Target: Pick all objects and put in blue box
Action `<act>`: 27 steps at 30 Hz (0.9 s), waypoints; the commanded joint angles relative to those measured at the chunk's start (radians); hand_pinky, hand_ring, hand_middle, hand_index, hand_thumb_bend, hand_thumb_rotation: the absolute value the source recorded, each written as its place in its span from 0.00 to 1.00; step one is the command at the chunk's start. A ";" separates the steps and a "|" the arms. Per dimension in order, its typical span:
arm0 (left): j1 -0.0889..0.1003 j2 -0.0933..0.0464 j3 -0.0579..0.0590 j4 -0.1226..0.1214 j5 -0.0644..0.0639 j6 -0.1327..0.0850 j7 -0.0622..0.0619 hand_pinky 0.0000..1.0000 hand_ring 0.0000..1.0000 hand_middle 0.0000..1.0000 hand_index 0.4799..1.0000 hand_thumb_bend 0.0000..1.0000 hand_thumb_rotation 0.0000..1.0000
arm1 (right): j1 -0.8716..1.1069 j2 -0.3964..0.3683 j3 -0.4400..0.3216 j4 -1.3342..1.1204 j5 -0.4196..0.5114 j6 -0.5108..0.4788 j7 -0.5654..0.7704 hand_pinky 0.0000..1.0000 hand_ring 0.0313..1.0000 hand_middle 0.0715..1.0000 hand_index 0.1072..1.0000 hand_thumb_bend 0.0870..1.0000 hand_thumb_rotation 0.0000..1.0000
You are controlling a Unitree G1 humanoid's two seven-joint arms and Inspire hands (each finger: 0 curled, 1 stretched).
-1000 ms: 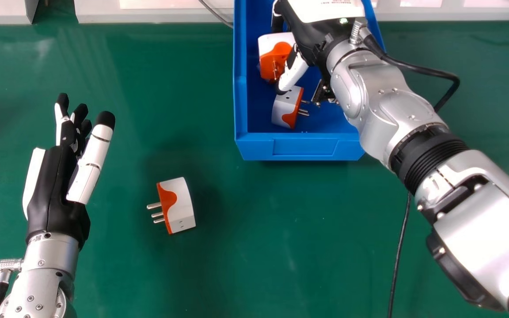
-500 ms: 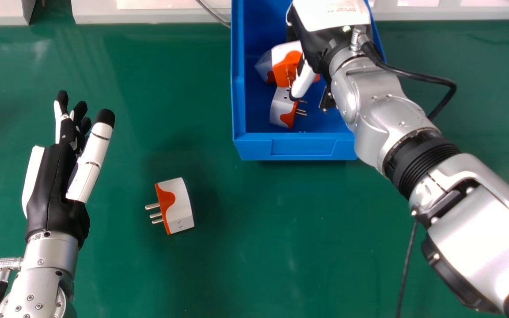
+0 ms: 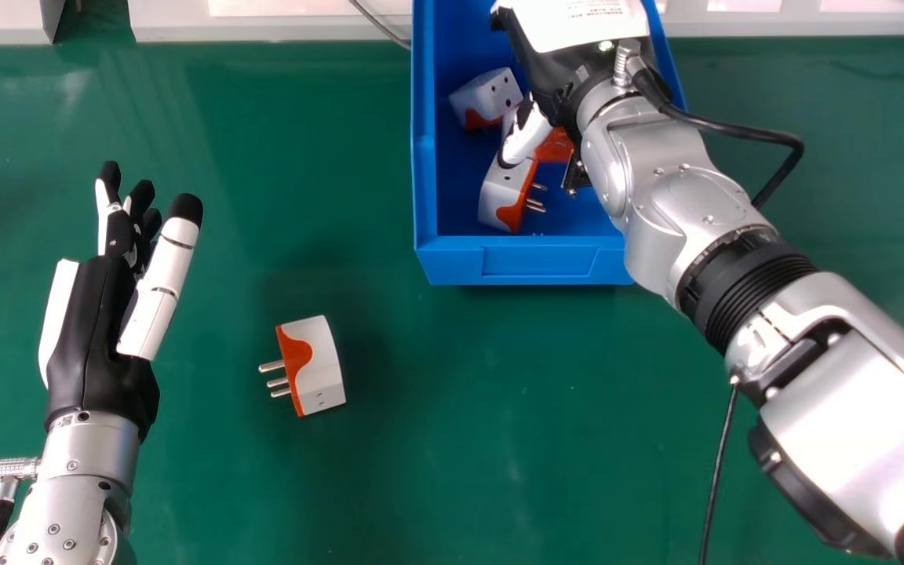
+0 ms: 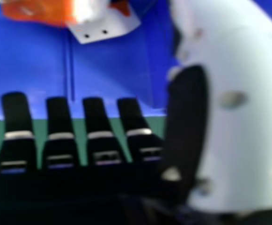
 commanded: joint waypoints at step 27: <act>-0.016 0.012 0.000 0.017 0.012 -0.029 -0.007 1.00 1.00 1.00 1.00 0.54 0.77 | 0.341 -0.224 -0.085 -0.652 -0.036 0.035 -0.002 0.87 1.00 1.00 0.99 0.62 0.42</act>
